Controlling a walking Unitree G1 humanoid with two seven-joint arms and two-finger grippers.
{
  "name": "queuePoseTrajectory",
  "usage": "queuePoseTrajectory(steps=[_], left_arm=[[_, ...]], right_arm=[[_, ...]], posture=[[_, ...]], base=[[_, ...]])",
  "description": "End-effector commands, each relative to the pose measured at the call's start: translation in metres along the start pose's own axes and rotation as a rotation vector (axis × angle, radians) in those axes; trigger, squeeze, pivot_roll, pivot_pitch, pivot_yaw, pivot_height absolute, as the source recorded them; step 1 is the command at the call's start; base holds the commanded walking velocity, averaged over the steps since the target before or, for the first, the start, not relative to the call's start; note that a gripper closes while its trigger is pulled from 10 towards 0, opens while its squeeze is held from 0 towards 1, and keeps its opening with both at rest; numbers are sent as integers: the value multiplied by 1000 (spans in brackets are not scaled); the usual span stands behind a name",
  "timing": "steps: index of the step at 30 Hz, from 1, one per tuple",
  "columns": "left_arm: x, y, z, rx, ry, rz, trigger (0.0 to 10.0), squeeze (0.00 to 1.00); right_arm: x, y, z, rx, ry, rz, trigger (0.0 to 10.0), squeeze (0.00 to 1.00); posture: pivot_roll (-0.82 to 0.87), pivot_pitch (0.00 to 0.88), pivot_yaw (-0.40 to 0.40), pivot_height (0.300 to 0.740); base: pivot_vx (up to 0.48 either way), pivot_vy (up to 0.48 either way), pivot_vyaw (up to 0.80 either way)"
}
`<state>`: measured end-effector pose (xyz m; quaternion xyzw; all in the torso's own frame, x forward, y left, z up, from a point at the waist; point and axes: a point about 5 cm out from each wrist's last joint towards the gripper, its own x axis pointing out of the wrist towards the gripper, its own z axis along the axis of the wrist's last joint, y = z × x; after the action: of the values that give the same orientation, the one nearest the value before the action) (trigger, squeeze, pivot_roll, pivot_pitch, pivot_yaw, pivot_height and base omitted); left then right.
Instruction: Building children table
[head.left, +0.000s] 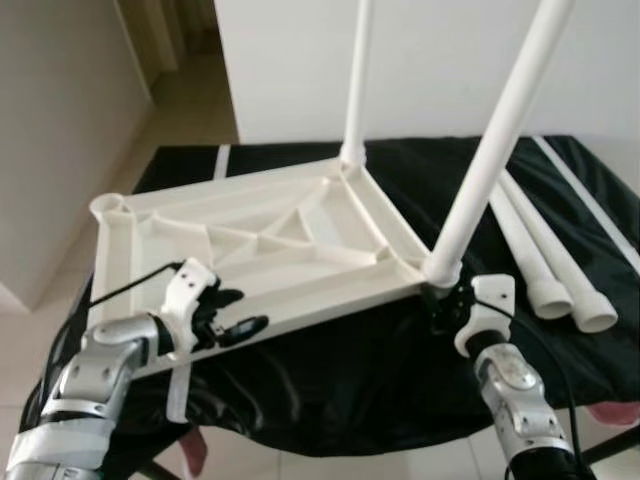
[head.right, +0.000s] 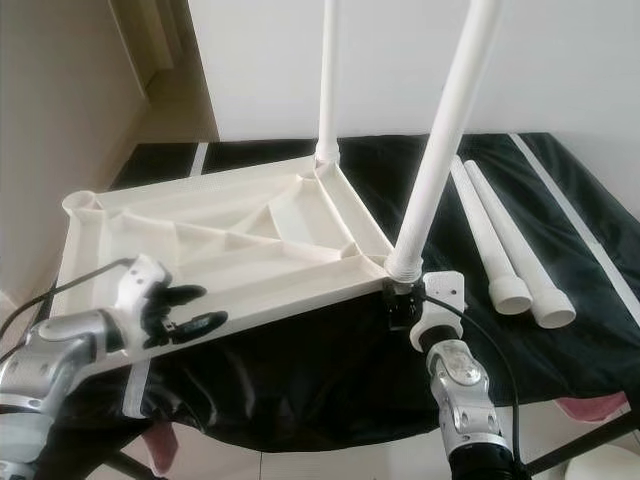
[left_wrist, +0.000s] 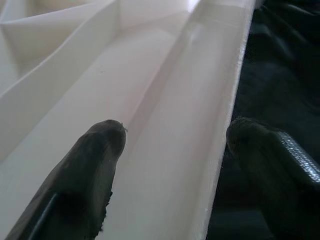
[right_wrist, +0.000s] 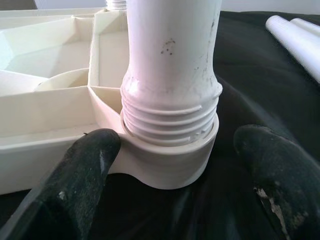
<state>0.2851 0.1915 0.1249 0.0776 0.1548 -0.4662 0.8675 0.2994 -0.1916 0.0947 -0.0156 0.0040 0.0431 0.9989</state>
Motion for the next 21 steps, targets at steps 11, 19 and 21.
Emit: queuePoseTrajectory(steps=[11, 19, 21], left_arm=[[44, -73, -17, -50, 63, -271, 10000, 0], [58, -77, -3, -13, 24, -247, 10000, 0], [54, -71, 1, -1, 18, -218, 10000, 0]], right_arm=[[37, 2, 3, -63, 51, 102, 10000, 0], [54, 7, 15, -19, 17, 95, 10000, 0], [54, 9, 15, -19, 3, 104, 10000, 0]], posture=[[-7, 0, 16, 740], [8, 0, 5, 740], [11, 0, 5, 740]], base=[[0, 0, 0], [0, 0, 0], [0, 0, 0]])
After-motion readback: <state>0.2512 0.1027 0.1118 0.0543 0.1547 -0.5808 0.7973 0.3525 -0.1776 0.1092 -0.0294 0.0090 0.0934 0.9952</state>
